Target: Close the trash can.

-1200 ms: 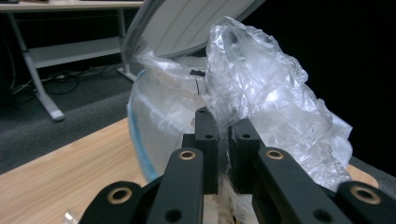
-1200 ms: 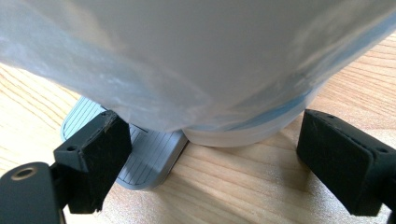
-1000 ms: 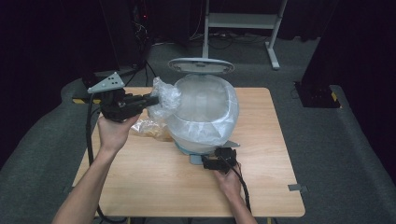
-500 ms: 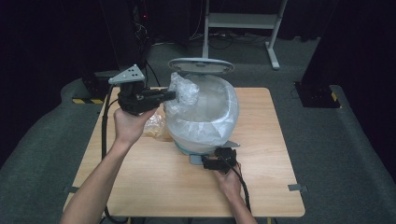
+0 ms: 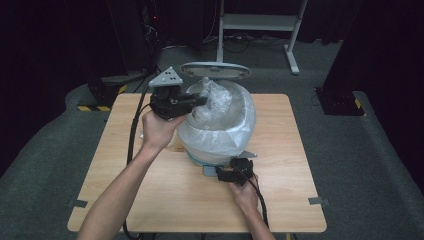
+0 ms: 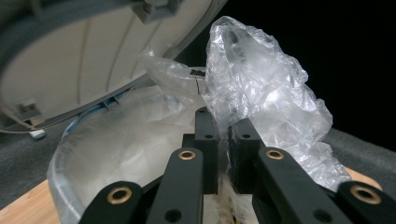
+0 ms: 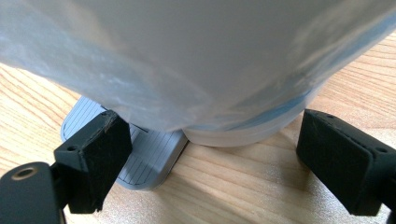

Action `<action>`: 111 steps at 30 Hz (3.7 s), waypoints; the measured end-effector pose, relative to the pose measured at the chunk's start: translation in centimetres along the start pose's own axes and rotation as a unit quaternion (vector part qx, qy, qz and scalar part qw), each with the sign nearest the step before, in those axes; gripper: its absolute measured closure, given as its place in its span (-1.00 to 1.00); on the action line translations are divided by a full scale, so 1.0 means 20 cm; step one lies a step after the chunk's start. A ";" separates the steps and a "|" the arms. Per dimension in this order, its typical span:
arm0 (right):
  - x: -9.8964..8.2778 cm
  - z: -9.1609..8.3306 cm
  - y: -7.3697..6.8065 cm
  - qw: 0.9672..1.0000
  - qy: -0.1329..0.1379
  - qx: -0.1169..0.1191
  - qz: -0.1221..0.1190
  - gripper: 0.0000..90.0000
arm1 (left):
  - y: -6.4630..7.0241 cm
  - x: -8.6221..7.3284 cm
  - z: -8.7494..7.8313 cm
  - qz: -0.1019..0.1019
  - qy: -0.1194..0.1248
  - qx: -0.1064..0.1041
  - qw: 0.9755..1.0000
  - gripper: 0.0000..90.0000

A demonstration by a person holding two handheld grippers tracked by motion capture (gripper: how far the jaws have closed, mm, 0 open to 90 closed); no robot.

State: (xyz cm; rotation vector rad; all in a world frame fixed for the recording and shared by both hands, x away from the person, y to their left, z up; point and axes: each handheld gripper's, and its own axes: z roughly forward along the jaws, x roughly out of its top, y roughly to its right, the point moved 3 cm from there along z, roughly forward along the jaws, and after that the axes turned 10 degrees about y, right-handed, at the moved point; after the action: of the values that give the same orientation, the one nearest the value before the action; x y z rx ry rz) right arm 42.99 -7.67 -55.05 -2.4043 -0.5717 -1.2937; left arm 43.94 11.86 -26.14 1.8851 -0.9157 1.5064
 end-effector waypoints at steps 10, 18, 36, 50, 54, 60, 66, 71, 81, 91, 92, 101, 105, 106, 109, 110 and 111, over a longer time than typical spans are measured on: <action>0.00 0.00 0.00 1.000 0.000 0.000 0.001 -0.78 | -0.02 -0.05 0.14 -0.007 -0.027 0.006 1.000 0.87; 0.00 0.00 0.00 1.000 0.000 0.000 0.001 -0.78 | -0.04 -0.08 0.20 -0.009 -0.044 0.015 0.999 0.87; 0.00 0.00 0.00 1.000 0.000 0.000 0.001 -0.78 | -0.06 -0.11 0.22 -0.007 -0.039 0.045 0.998 0.02; 0.00 0.00 0.00 1.000 0.000 0.000 0.002 -0.78 | -0.07 -0.10 0.19 -0.005 -0.019 0.086 0.996 -0.49; 0.00 0.00 0.00 1.000 0.000 0.000 0.002 -0.78 | -0.09 -0.11 0.20 -0.008 -0.033 0.097 0.995 -0.51; 0.00 0.00 0.00 1.000 0.000 0.000 0.000 -0.78 | -0.11 -0.14 0.20 0.006 -0.070 0.127 0.989 -0.41; 0.00 0.00 0.00 1.000 0.000 0.000 0.001 -0.77 | -0.14 -0.20 0.20 -0.005 -0.093 0.134 0.987 -0.63; 0.00 0.00 0.00 1.000 0.000 0.008 0.003 -0.77 | -0.16 -0.23 0.16 -0.002 -0.104 0.151 0.983 -0.70; 0.00 0.00 0.00 1.000 -0.001 0.006 0.001 -0.77 | -0.21 -0.23 0.03 -0.027 -0.071 0.161 0.984 -0.78; 0.00 0.00 0.00 1.000 -0.001 0.007 0.002 -0.77 | -0.22 -0.21 -0.03 -0.038 -0.038 0.149 0.987 -0.75; 0.00 0.00 0.00 1.000 -0.001 0.007 0.002 -0.77 | -0.22 -0.21 -0.04 -0.039 -0.034 0.149 0.988 -0.73; 0.00 0.00 0.00 1.000 -0.001 0.006 0.001 -0.77 | -0.31 -0.27 -0.15 -0.051 -0.014 0.167 0.985 -0.65; 0.00 0.00 0.00 1.000 -0.001 0.007 0.002 -0.78 | -0.37 -0.34 -0.21 -0.060 -0.012 0.182 0.981 -0.64; 0.00 0.00 0.00 1.000 -0.001 0.006 0.002 -0.77 | -0.38 -0.36 -0.22 -0.061 -0.012 0.186 0.981 -0.64; 0.00 0.00 0.00 1.000 -0.001 0.006 0.002 -0.77 | -0.41 -0.42 -0.25 -0.069 -0.011 0.196 0.978 -0.63; 0.00 0.00 0.00 1.000 -0.001 0.007 0.002 -0.77 | -0.42 -0.45 -0.25 -0.071 -0.012 0.198 0.977 -0.62; 0.00 0.00 0.00 1.000 -0.001 0.006 0.002 -0.77 | -0.43 -0.47 -0.26 -0.075 -0.012 0.201 0.977 -0.62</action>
State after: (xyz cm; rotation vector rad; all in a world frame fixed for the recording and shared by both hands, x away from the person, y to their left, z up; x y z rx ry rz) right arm 42.93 -7.66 -55.02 -2.3950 -0.5746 -1.2829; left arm 46.40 22.69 -34.28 2.2015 -0.4865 1.6706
